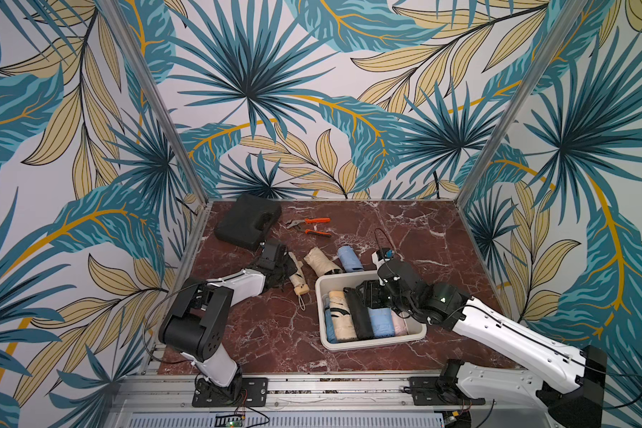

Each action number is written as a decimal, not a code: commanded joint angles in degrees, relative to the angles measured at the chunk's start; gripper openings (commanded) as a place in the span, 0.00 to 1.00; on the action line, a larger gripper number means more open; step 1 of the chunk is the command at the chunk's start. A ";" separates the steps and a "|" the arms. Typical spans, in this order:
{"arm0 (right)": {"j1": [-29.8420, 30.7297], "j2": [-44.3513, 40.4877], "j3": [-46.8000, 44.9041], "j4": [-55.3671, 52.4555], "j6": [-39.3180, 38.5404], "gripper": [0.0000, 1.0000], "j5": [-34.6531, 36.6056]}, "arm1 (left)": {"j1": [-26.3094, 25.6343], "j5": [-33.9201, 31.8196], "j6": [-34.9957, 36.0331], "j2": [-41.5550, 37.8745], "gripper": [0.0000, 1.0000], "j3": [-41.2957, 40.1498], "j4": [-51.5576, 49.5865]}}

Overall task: Put the umbrella into the storage box
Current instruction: Pick up the umbrella from the center of the board.

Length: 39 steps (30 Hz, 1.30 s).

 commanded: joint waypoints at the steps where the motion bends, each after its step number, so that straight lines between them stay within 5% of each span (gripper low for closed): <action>1: -0.18 0.42 2.72 -0.55 -4.18 0.63 0.13 | 0.45 3.77 7.66 -6.74 0.01 -1.42 6.30; 11: -1.24 4.14 9.59 -2.12 -8.26 0.67 -1.16 | 0.46 18.63 37.50 -22.32 0.00 -3.13 6.50; 20: -2.43 -0.66 14.07 -12.14 -8.94 0.74 -5.12 | -1.39 30.85 61.21 -33.64 0.00 -4.14 5.86; 26: -3.10 -2.25 17.41 -16.59 -9.32 0.84 -9.35 | -14.29 19.03 88.03 -35.70 0.00 0.32 -4.60; 39: -3.12 2.23 22.27 -21.59 -12.53 0.91 -20.57 | -30.58 7.65 119.93 -32.47 0.00 2.31 -1.73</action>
